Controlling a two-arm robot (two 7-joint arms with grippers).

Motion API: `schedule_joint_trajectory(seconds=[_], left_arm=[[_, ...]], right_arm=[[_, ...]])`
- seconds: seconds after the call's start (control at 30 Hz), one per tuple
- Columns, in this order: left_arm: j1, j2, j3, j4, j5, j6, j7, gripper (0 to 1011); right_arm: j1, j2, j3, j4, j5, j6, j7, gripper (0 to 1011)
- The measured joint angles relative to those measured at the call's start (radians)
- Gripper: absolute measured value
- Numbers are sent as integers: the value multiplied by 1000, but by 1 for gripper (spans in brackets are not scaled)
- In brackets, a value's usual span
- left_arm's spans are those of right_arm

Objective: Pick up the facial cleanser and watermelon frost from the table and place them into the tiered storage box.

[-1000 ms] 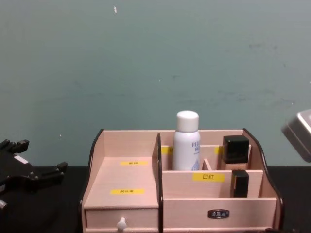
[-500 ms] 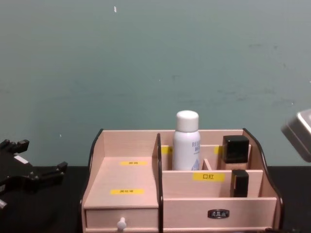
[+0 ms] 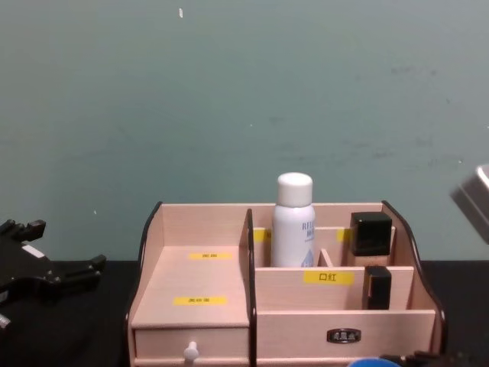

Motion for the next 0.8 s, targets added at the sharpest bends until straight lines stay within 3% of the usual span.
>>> schedule_joint_trajectory(seconds=[0.37, 0.8], left_arm=[[0, 0, 0, 0, 0, 0, 0, 1001], [0, 0, 0, 0, 0, 0, 0, 1001]], right_arm=[[27, 11, -28, -17, 18, -1, 15, 730], [101, 11, -90, -36, 28, 14, 42, 730]])
